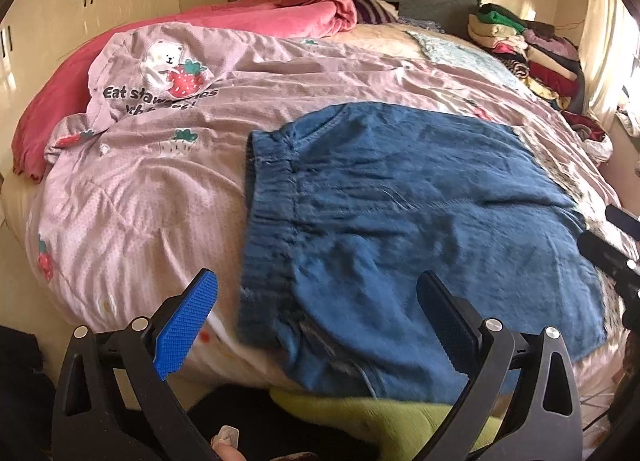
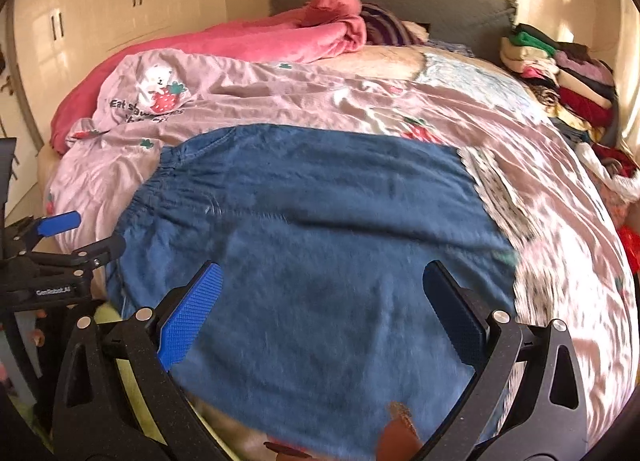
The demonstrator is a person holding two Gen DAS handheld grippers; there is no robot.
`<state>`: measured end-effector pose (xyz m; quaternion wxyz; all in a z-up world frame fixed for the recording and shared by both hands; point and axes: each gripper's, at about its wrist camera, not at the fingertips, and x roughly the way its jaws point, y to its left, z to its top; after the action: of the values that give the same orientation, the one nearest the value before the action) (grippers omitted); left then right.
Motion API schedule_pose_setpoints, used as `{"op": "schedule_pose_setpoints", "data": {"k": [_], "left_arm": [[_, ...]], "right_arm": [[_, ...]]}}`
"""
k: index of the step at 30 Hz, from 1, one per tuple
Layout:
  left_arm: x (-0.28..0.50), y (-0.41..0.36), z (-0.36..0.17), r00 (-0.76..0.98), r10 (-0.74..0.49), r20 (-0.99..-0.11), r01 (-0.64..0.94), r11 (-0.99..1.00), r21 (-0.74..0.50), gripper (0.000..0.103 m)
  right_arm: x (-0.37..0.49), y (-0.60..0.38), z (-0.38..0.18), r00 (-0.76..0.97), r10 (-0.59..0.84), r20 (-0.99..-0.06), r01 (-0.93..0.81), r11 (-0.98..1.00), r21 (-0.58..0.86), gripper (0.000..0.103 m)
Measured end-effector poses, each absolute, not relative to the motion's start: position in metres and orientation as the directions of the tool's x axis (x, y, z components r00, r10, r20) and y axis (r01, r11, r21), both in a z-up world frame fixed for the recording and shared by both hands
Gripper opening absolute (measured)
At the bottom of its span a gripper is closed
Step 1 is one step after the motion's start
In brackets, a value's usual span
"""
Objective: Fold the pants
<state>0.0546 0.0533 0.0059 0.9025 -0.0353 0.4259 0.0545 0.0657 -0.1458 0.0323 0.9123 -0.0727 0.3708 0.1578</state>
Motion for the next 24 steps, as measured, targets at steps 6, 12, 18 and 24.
{"op": "schedule_pose_setpoints", "data": {"k": [6,12,18,24], "left_arm": [[0.102,0.089,0.007,0.619,0.105,-0.778,-0.198,0.98,-0.025,0.099],[0.154,0.121,0.003,0.611,0.111,-0.784,-0.217,0.976,-0.031,0.099],[0.201,0.136,-0.017,0.569,0.087,-0.818,-0.19,0.982,-0.027,0.099],[0.23,0.136,-0.038,0.527,0.056,-0.848,-0.147,0.989,-0.026,0.099]], "right_arm": [[0.12,-0.126,0.036,0.643,0.292,-0.708,-0.407,0.913,0.007,0.095],[0.18,-0.106,0.025,0.616,0.286,-0.735,-0.434,0.901,-0.013,0.095],[0.23,-0.093,0.006,0.59,0.253,-0.767,-0.452,0.89,-0.054,0.095],[0.269,-0.084,-0.008,0.557,0.252,-0.792,-0.466,0.883,-0.047,0.095]]}}
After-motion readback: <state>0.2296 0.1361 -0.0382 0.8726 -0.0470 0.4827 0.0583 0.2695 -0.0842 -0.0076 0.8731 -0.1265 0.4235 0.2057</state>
